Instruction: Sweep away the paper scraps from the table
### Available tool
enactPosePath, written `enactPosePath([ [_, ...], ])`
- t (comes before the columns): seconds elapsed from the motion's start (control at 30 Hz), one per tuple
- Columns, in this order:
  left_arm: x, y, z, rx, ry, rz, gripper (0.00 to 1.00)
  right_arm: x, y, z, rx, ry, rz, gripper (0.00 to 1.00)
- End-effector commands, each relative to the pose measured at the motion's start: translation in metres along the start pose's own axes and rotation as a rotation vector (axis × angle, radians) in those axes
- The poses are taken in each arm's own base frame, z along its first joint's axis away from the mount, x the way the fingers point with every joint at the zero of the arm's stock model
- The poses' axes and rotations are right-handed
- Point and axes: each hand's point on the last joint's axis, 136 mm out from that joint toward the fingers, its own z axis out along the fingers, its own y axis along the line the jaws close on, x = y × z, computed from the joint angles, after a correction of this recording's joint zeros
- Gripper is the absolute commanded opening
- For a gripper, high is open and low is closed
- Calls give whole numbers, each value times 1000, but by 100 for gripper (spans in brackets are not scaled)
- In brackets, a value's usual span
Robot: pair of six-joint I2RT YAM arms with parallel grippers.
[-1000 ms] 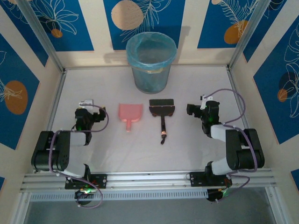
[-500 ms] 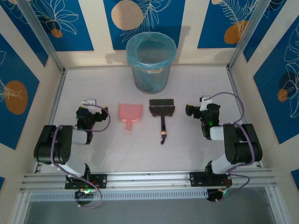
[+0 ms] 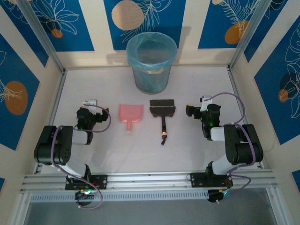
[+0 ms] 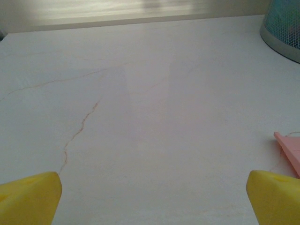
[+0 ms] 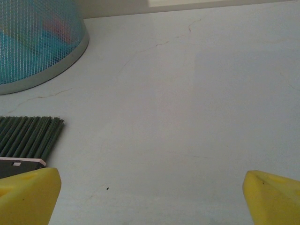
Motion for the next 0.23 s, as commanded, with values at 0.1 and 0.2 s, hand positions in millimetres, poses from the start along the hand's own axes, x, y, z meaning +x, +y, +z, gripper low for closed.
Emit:
enactPosePath([
  [0.1,-7,-8,3,35,-11,25,100,-12,2,2,-12,-35,4,99],
  [0.2,-7,-9,2,37,-13,30,100,-12,2,2,-12,-33,4,99],
])
